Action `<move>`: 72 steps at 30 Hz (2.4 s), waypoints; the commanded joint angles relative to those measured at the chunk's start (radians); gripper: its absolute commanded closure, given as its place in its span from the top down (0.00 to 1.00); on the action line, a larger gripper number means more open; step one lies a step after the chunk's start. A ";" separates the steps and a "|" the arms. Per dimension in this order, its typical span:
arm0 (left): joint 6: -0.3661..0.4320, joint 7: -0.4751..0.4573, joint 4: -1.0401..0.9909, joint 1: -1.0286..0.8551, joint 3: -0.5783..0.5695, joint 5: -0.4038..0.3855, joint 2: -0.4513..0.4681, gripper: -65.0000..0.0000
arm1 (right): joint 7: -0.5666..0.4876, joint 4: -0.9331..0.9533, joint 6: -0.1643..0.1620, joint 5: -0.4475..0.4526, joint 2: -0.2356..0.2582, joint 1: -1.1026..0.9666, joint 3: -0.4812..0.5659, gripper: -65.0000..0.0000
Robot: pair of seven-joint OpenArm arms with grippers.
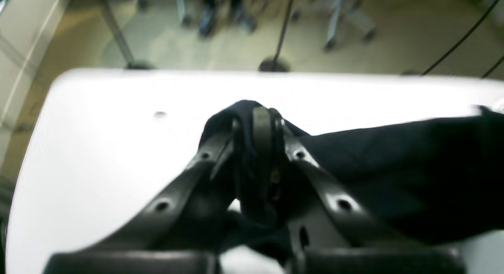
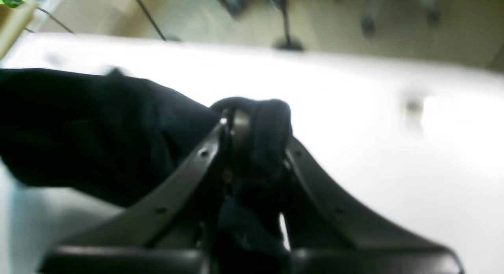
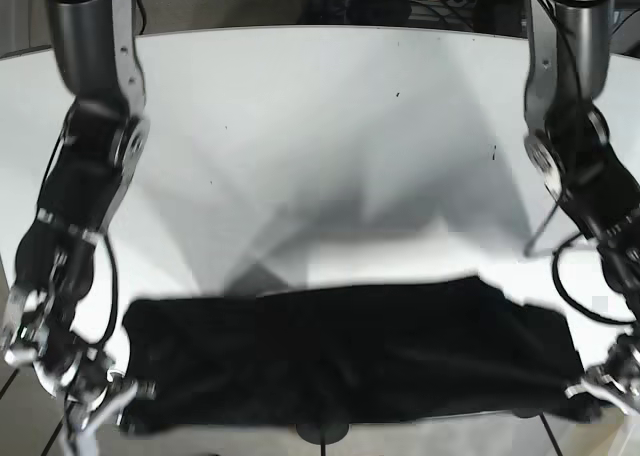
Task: Fold the T-shirt properly
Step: 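Lift the black shirt with both grippers and swing it flat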
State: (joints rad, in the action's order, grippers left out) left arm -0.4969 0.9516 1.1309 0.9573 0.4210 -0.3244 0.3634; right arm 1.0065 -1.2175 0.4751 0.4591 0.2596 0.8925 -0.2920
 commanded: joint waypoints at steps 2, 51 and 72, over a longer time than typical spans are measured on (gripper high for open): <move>0.005 -0.108 -0.107 0.257 -0.069 -0.014 0.079 0.00 | -0.068 0.095 0.000 0.014 0.027 0.294 0.052 0.03; -0.093 -0.228 -0.033 -0.119 0.054 -0.022 0.167 0.00 | 0.033 -0.310 0.000 0.027 0.036 -0.131 -0.056 0.03; -0.159 -0.173 0.501 -0.892 0.255 -0.018 -0.119 0.00 | 0.028 -0.580 -0.006 0.218 -0.030 -0.941 -0.215 0.03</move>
State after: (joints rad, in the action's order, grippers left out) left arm -0.6559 0.7998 1.6096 0.0509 0.6724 -0.3267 0.2264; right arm 1.0588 -1.7775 0.4641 0.6582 0.2157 -0.0643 -0.5034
